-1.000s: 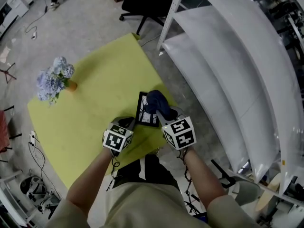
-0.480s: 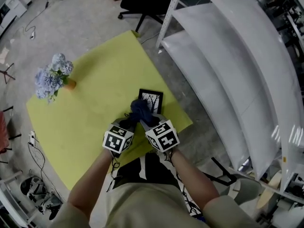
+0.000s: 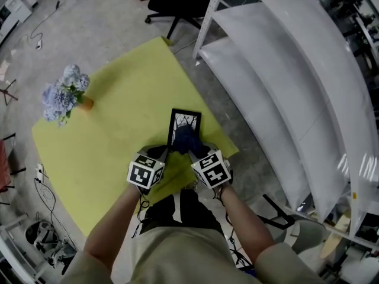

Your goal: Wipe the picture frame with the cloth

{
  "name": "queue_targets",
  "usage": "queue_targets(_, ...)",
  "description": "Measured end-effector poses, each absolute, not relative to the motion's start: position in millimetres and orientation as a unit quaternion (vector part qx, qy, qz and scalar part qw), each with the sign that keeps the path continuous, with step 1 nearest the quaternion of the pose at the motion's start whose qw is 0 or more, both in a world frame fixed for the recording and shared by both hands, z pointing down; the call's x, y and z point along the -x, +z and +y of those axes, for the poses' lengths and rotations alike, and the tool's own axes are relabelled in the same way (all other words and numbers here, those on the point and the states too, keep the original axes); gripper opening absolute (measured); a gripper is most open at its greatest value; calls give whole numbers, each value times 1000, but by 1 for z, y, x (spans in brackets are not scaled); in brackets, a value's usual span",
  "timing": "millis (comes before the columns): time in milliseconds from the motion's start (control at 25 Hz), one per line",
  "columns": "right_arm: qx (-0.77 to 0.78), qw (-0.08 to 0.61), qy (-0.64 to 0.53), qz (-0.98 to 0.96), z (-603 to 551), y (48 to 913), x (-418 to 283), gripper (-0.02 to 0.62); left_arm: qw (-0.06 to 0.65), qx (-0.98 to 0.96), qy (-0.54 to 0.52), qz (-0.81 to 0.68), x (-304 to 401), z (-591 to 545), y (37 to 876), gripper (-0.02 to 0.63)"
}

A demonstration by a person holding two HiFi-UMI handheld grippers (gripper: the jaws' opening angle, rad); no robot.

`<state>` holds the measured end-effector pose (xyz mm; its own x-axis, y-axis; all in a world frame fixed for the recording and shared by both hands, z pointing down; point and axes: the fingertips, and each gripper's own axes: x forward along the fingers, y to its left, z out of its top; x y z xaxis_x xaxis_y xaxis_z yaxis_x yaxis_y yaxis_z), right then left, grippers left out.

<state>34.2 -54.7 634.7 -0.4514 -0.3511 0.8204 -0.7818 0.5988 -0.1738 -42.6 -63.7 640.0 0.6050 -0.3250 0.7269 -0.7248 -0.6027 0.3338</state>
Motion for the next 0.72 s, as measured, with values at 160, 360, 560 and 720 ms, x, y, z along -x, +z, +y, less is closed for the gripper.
queue_targets(160,-381,380,282,-794,-54,625,-57,75,312,-832,330,-318,46,-64,642,10)
queue_targets(360,-418,346,272,-794,-60,600,-82,75,306,-828,329,-335,54,-64,635,8)
queue_targets(560,-454,301,266,-795,-68,559,-103,75,282,-839,303,-352,57,-72,599,8)
queue_targets(720,-478,206,287,-804,-77,501,-106,75,260,-851,279,-360,55,-80,562,8)
